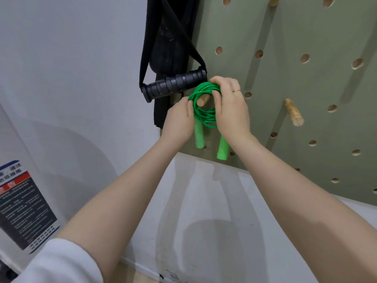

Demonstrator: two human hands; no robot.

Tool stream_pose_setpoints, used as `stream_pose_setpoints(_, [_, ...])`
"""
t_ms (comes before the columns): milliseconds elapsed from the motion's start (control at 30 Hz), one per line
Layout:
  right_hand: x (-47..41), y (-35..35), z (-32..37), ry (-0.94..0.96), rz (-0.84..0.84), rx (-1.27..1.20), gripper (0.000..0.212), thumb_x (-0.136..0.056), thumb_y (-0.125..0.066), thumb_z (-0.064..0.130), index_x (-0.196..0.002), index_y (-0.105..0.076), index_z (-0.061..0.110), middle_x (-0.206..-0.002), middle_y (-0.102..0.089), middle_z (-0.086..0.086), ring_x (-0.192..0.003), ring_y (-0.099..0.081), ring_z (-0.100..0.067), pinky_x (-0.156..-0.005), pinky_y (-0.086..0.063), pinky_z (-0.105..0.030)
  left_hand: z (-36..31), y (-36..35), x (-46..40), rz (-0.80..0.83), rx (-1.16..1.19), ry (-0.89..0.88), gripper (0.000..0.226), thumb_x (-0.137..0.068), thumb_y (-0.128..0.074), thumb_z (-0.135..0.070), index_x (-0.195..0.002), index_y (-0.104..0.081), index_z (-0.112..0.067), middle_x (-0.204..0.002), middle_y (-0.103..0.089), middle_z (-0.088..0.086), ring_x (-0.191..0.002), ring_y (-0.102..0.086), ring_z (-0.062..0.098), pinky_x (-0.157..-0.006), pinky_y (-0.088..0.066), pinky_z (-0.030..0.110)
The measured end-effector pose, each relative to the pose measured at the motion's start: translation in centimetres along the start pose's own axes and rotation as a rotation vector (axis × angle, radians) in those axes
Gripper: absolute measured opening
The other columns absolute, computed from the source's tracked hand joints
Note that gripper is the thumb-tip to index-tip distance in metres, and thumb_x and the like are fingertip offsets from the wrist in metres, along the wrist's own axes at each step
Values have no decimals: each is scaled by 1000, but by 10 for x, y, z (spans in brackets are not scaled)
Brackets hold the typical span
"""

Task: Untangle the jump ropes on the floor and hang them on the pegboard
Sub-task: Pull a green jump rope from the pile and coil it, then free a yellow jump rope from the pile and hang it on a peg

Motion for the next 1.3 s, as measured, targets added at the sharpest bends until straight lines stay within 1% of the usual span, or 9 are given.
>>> stream_pose_setpoints(167, [10, -16, -26, 48, 6, 551, 65, -80, -51, -1, -141, -36, 14, -142, -46, -8, -116, -49, -32, -92, -40, -45, 4, -19, -12, -36, -49, 76, 36, -102, -27, -22, -100, -55, 0, -104, -61, 20, -95, -55, 34, -75, -40, 35])
stream_pose_setpoints(267, [11, -19, -27, -8, 112, 625, 66, -90, -48, 11, -149, -17, 12, -156, -23, -3, -137, -30, -29, -106, -29, -48, 1, -19, -21, -67, -53, 132, 33, -100, -31, -22, -109, -54, 0, -110, -57, 19, -98, -53, 33, -76, -39, 33])
stream_pose_setpoints(367, [15, -15, -23, -45, 264, 569, 72, -95, -43, 31, -150, -1, 13, -159, -2, -3, -145, -7, -27, -114, -9, -48, 7, -16, -23, -26, 104, 247, 18, -98, -42, -24, -98, -49, -7, -94, -54, 8, -85, -51, 25, -71, -37, 28])
stream_pose_setpoints(500, [48, -7, -23, 18, 202, 428, 71, -90, -40, 37, -149, -12, 8, -158, -9, -10, -144, -9, -27, -113, -2, -53, 24, -17, -1, -12, 354, 256, 16, -95, -46, -25, -105, -47, -13, -101, -60, 9, -85, -59, 23, -66, -50, 31])
stream_pose_setpoints(600, [81, -5, -23, 189, 114, 357, 61, -86, -43, 31, -141, -25, 12, -152, -16, -10, -139, -17, -26, -112, -8, -54, 34, -11, 21, -65, 411, 265, 17, -94, -45, -19, -110, -49, -14, -88, -55, -1, -76, -54, 15, -57, -46, 21])
stream_pose_setpoints(700, [106, -13, -13, 371, 72, 207, 35, -81, -45, 17, -116, -46, 18, -137, -37, -6, -124, -36, -25, -104, -23, -48, 52, 0, 47, 8, 292, 279, 12, -93, -44, -17, -93, -56, -18, -77, -59, -1, -63, -54, 14, -56, -41, 22])
stream_pose_setpoints(833, [142, -48, 15, 429, 487, -110, 25, -78, -40, 10, -87, -63, 9, -87, -67, -5, -76, -62, -27, -72, -39, -32, 103, 24, 110, 195, 108, 475, 16, -91, -45, -16, -89, -60, -16, -75, -64, -3, -59, -57, 13, -60, -44, 26])
stream_pose_setpoints(967, [197, -93, 60, 282, 1161, -135, 26, -91, -38, 10, -103, -61, 14, -106, -63, -2, -95, -57, -24, -78, -44, -33, 160, 77, 213, 281, -81, 740, 16, -93, -45, -15, -86, -59, -17, -76, -63, -3, -64, -59, 15, -69, -48, 29])
stream_pose_setpoints(1300, [394, -127, 270, 746, 1759, -228, 28, -95, -36, 14, -106, -61, 14, -111, -63, -5, -101, -57, -26, -86, -48, -38, 181, 269, 541, -105, -96, 1403, 15, -96, -44, -16, -94, -56, -6, -88, -63, 10, -61, -54, 16, -52, -39, 24])
Point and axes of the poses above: each hand's wrist, its own x-axis away from the middle knuckle, its own y-axis out of the back of the hand, z = x × y, the point moved 1 cm from there along -x, towards the middle knuckle
